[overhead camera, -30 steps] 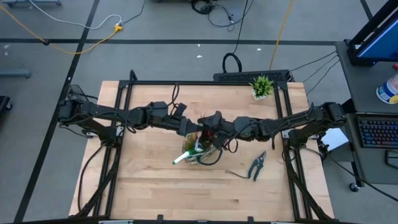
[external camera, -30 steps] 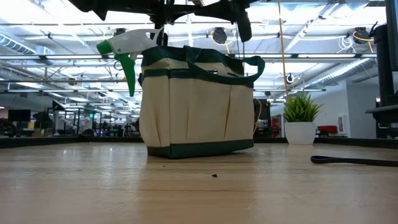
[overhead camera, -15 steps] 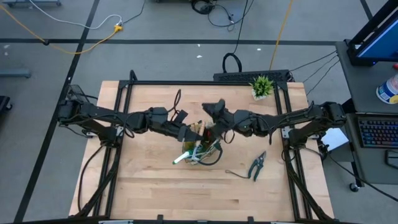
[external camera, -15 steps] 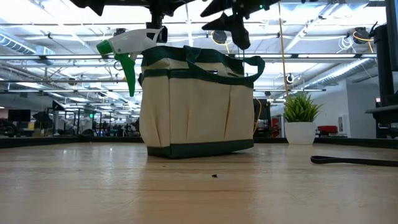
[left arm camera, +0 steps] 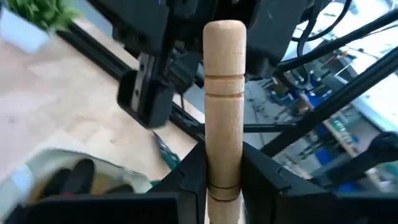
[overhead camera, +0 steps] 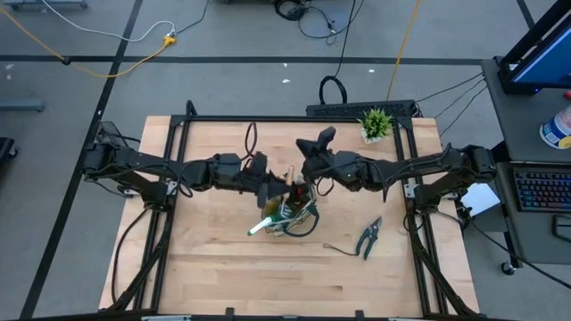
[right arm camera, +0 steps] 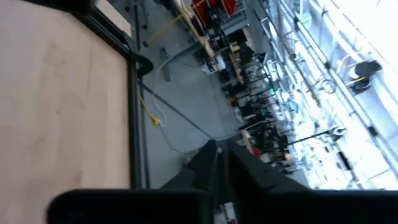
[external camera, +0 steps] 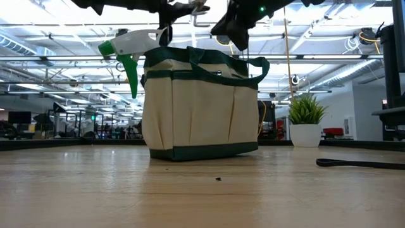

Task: Pick & Place Garden tools in Gardening bag
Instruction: Put the hand rake into the gardening bag

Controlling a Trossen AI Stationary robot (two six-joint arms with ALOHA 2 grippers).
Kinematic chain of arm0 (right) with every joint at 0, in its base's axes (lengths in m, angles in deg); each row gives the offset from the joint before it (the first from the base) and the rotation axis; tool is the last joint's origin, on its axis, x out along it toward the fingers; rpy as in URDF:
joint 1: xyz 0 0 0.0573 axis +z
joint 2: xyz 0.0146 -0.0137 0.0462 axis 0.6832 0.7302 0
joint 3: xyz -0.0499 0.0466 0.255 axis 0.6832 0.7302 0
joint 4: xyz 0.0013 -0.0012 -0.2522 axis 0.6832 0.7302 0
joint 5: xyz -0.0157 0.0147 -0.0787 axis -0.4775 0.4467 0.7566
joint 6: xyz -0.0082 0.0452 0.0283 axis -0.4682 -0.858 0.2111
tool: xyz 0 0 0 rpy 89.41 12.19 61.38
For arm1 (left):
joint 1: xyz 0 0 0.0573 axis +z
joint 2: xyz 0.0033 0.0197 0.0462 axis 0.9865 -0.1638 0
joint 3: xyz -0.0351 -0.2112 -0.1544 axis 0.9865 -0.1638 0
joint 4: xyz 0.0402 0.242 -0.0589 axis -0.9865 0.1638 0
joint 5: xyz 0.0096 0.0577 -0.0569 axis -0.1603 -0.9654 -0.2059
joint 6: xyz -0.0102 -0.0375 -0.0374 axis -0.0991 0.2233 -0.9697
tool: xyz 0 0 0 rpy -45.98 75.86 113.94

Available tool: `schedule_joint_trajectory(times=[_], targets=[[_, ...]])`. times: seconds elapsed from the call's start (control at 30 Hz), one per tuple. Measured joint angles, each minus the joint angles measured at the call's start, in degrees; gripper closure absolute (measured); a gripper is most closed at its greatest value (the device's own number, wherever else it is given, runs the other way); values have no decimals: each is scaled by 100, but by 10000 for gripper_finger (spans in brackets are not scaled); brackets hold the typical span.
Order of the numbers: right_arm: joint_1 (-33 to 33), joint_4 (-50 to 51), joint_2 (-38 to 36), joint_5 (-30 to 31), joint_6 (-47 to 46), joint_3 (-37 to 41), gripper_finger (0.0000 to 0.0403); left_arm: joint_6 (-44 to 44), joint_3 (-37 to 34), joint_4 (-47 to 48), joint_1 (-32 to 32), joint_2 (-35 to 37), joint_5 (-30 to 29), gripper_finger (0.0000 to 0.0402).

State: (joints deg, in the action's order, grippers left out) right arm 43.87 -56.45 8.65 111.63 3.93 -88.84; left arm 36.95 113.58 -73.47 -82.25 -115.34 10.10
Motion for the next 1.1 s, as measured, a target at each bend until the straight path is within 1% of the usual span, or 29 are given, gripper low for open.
schedule_joint_trajectory(times=[0.07, 0.23, 0.4, 0.5, 0.6, 0.73, 0.8, 0.87, 0.97, 1.1], targets=[[4, 90, 0, 0, -278, 0, 398, 276, 0, 21, 0, 1, -87, 331], [2, 549, -3, -78, -1190, 0, 399, 611, 0, 231, 0, 1, -437, 331], [-59, 1249, -186, -821, -2407, -4, 402, 765, 0, 498, 0, 1, -699, 331], [-193, 1730, -339, -1521, -3237, -2, 402, 834, -1, 611, -2, 4, -789, 331], [-386, 2130, -530, -2420, -4085, -2, 402, 875, -2, 651, -2, 4, -842, 331], [-691, 2167, -665, -3850, -5113, -4, 399, 939, -2, 621, -2, 4, -842, 331], [-829, 1952, -669, -4544, -5497, -4, 393, 966, -2, 619, -2, 4, -842, 331], [-939, 1712, -669, -5089, -5841, -4, 383, 985, -2, 617, -11, 4, -842, 331], [-1056, 1257, -669, -5710, -6162, -4, 357, 1066, -2, 619, -64, 4, -850, 331], [-1136, 885, -667, -6154, -6439, -4, 306, 1183, -2, 623, -163, 4, -981, 331]])
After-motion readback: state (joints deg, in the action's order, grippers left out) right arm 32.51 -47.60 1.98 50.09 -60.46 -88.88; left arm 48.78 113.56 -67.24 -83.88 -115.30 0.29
